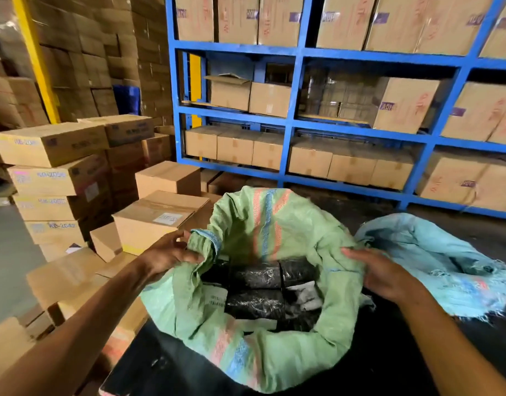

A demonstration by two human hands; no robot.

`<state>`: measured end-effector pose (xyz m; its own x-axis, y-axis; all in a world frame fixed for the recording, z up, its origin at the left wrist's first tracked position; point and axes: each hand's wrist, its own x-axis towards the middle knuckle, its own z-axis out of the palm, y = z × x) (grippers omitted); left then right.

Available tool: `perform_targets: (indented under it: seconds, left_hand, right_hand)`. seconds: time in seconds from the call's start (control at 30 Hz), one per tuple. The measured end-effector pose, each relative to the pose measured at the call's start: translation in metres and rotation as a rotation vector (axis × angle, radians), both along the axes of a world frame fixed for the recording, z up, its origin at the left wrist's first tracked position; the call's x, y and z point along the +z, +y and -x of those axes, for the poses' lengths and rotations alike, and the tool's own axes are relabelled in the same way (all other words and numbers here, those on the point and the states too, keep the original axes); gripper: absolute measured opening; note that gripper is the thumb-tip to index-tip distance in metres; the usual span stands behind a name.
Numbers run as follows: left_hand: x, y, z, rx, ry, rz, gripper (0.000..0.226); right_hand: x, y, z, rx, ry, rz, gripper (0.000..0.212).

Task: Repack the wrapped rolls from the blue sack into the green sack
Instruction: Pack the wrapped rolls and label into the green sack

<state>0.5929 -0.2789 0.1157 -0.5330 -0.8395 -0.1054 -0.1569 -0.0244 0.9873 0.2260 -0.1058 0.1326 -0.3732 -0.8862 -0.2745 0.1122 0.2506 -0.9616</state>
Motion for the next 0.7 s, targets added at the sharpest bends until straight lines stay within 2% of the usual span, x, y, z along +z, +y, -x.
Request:
perform_targets:
  seconds: [0.03,0.07,0.13,0.17,0.23,0.27,0.33,0.37,0.43,0.5,0.57,0.6,0.63,0.7]
  left_hand:
    - [0.004,0.000,0.004,0.067,-0.024,0.099,0.036]
    - [0.010,-0.005,0.005,0.192,-0.089,0.253,0.031]
    - [0.026,-0.017,-0.003,0.510,-0.289,0.600,0.018]
    - [0.034,-0.024,-0.011,0.643,-0.412,0.711,0.017]
    - [0.047,-0.033,-0.013,0.773,-0.523,0.717,0.027]
    - [0.051,-0.035,-0.008,0.769,-0.515,0.638,0.029]
    - [0.057,-0.038,0.003,0.650,-0.363,0.416,0.025]
    - [0.058,-0.038,0.009,0.548,-0.271,0.295,0.026]
    - [0.056,-0.036,0.012,0.350,-0.136,0.081,0.044]
    - [0.051,-0.032,0.012,0.184,-0.012,-0.063,0.056]
    - [0.042,-0.029,0.012,0.009,0.145,-0.184,0.051]
    - [0.038,-0.031,0.012,-0.064,0.200,-0.232,0.047]
    - [0.035,-0.032,0.013,-0.125,0.229,-0.257,0.050]
    - [0.030,-0.033,0.016,-0.171,0.165,-0.258,0.064]
  right_hand:
    - [-0.003,-0.002,0.004,-0.056,0.126,-0.026,0.055]
    - [-0.002,-0.002,0.013,-0.151,0.297,-0.031,0.049]
    - [0.011,0.006,0.042,-0.460,0.692,-0.066,0.028]
    - [0.019,0.013,0.063,-0.620,0.803,-0.094,0.027]
    - [0.039,0.021,0.087,-0.762,0.861,-0.146,0.031]
    - [0.042,0.018,0.097,-0.752,0.877,-0.149,0.035]
    - [0.050,0.009,0.094,-0.667,0.893,-0.123,0.044]
    - [0.049,0.004,0.093,-0.595,0.868,-0.122,0.040]
    - [0.048,0.004,0.082,-0.422,0.703,-0.138,0.035]
    - [0.045,0.014,0.073,-0.213,0.418,-0.136,0.053]
    - [0.041,0.022,0.059,-0.078,0.119,-0.042,0.045]
    - [0.038,0.023,0.054,-0.051,0.028,0.013,0.040]
    - [0.034,0.023,0.047,-0.046,-0.024,0.048,0.040]
    - [0.025,0.021,0.033,-0.027,-0.043,0.056,0.039]
